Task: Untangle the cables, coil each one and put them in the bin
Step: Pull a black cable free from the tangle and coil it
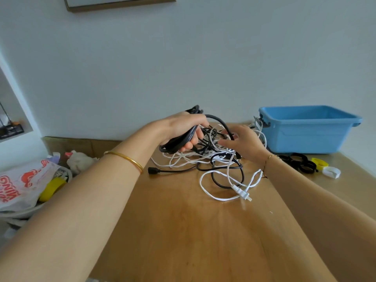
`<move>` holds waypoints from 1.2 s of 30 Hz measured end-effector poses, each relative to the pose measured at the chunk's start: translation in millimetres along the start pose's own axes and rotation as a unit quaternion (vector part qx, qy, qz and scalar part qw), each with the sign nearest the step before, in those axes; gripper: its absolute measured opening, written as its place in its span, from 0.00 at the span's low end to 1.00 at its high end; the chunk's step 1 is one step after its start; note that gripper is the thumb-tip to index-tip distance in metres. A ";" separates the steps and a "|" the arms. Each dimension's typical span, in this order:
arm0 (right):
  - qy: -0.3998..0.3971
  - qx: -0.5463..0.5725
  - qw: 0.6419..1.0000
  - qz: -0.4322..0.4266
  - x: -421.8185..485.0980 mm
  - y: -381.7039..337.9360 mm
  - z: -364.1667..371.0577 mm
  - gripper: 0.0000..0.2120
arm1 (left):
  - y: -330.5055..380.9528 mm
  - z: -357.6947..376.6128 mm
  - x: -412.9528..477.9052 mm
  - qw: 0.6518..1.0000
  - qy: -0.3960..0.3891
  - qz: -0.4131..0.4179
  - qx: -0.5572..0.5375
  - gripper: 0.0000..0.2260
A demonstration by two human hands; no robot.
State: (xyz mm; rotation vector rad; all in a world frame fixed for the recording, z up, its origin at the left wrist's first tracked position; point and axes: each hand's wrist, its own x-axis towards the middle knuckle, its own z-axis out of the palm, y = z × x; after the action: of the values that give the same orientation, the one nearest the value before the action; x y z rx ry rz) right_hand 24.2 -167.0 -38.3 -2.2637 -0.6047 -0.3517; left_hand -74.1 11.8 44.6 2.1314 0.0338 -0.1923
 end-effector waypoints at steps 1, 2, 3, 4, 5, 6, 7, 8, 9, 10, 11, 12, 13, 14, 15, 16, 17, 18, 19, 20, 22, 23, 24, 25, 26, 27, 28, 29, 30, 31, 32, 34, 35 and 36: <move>-0.007 -0.003 1.000 -0.005 -1.0 -0.9 0.1 0.18 | -1.9 -1.5 0.9 1.000 0.009 -0.004 -0.015 0.15; -0.020 -0.006 1.000 -0.009 -2.4 -1.0 0.6 0.19 | -4.1 -3.2 1.9 0.999 0.020 -0.007 -0.041 0.15; -0.035 -0.008 0.999 -0.011 -3.9 0.5 1.8 0.20 | -5.8 -5.7 3.0 0.997 0.034 -0.009 -0.075 0.14; -0.053 -0.011 0.998 -0.010 -6.1 3.1 3.2 0.20 | -7.0 -8.8 3.8 0.992 0.052 -0.008 -0.113 0.13; -0.067 -0.023 0.997 -0.011 -8.6 6.2 5.0 0.20 | -8.0 -12.5 4.7 0.987 0.071 -0.005 -0.145 0.13; -0.069 -0.042 0.997 -0.014 -10.5 9.4 6.8 0.20 | -8.9 -16.3 5.5 0.982 0.089 -0.002 -0.165 0.13; -0.050 -0.055 0.997 -0.018 -10.4 12.0 8.2 0.19 | -9.5 -19.4 6.0 0.979 0.104 0.002 -0.175 0.13; -0.011 -0.050 0.999 -0.018 -9.2 11.6 8.8 0.17 | -10.0 -21.7 6.5 0.977 0.115 0.004 -0.178 0.13; 0.038 -0.023 0.999 -0.011 -6.7 8.3 8.1 0.16 | -10.4 -22.8 6.9 0.976 0.122 0.004 -0.179 0.13; 0.082 0.020 0.996 0.001 -3.1 2.2 6.4 0.16 | -10.9 -23.5 7.3 0.976 0.125 0.002 -0.181 0.13; 0.099 0.060 0.993 0.014 2.1 -2.9 5.4 0.17 | -11.7 -23.2 7.8 0.976 0.125 -0.001 -0.180 0.14; 0.084 0.078 0.993 0.024 7.5 -8.4 5.1 0.20 | -12.9 -23.0 8.2 0.977 0.124 -0.004 -0.174 0.14; 0.050 0.058 0.997 0.034 12.2 -12.3 6.0 0.22 | -14.5 -22.2 9.0 0.979 0.123 -0.008 -0.163 0.14; 0.023 0.031 0.998 0.042 15.7 -14.9 7.3 0.24 | -16.8 -21.3 9.7 0.981 0.124 -0.012 -0.149 0.14; 0.022 0.011 0.998 0.050 17.8 -17.8 7.9 0.25 | -19.6 -20.5 10.6 0.983 0.126 -0.017 -0.134 0.14; 0.039 0.011 0.998 0.055 18.1 -21.6 7.4 0.27 | -22.8 -19.7 11.7 0.984 0.128 -0.021 -0.120 0.15; 0.062 0.023 0.997 0.046 17.6 -25.9 7.0 0.28 | -25.7 -19.2 12.7 0.985 0.128 -0.025 -0.109 0.15; 0.077 0.027 0.997 0.019 16.3 -30.8 7.0 0.30 | -28.5 -18.7 13.6 0.986 0.125 -0.028 -0.102 0.16; 0.077 0.012 0.997 -0.013 15.4 -36.1 7.6 0.30 | -30.6 -17.8 13.9 0.988 0.120 -0.030 -0.093 0.16; 0.068 -0.018 0.997 -0.046 14.2 -41.6 8.8 0.30 | -32.5 -17.0 14.3 0.990 0.110 -0.030 -0.080 0.16; 0.049 -0.098 0.989 -0.097 14.0 -49.8 12.6 0.25 | -34.0 -13.9 14.1 0.995 0.080 -0.024 -0.057 0.16; 0.043 -0.130 0.985 -0.110 15.3 -52.2 13.7 0.22 | -33.8 -12.1 13.5 0.996 0.061 -0.020 -0.057 0.16; 0.038 -0.147 0.982 -0.108 17.0 -53.6 13.0 0.18 | -33.4 -10.8 12.9 0.997 0.044 -0.016 -0.063 0.17; 0.035 -0.145 0.984 -0.097 19.0 -54.5 11.7 0.15 | -32.4 -10.1 12.1 0.997 0.030 -0.014 -0.070 0.17; 0.040 -0.132 0.987 -0.088 20.5 -55.1 10.4 0.14 | -31.5 -10.0 11.2 0.997 0.022 -0.011 -0.077 0.17; 0.058 -0.117 0.988 -0.087 21.9 -56.1 8.7 0.13 | -30.4 -10.7 10.3 0.996 0.017 -0.006 -0.083 0.17; 0.088 -0.108 0.986 -0.092 23.0 -57.9 6.5 0.12 | -28.9 -11.7 9.1 0.996 0.014 0.000 -0.090 0.16; 0.126 -0.101 0.982 -0.099 24.2 -60.9 3.5 0.12 | -27.1 -12.8 7.7 0.995 0.008 0.007 -0.098 0.16; 0.161 -0.095 0.977 -0.104 24.8 -64.6 -0.1 0.12 | -25.1 -13.9 6.5 0.994 -0.001 0.013 -0.111 0.16; 0.185 -0.093 0.972 -0.109 25.5 -68.2 -3.6 0.12 | -22.7 -14.6 5.1 0.992 -0.016 0.018 -0.127 0.16; 0.196 -0.095 0.969 -0.114 25.9 -71.1 -6.6 0.13 | -20.7 -15.6 3.6 0.988 -0.037 0.023 -0.146 0.17; 0.173 -0.061 0.975 -0.123 25.5 -71.9 -9.1 0.13 | -17.1 -16.6 -0.3 0.976 -0.090 0.033 -0.196 0.19; 0.141 -0.006 0.981 -0.130 22.7 -72.2 -8.5 0.13 | -16.1 -17.0 -2.3 0.966 -0.121 0.040 -0.224 0.19; 0.103 0.068 0.984 -0.130 18.1 -72.4 -7.1 0.12 | -15.7 -16.5 -3.9 0.954 -0.151 0.050 -0.252 0.20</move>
State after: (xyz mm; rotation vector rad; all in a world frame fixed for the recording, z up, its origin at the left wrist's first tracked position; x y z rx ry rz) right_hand 1.4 -122.7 17.7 -1.9893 -0.7908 -0.6450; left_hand -77.5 34.4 40.7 1.5718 -0.1860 -0.4036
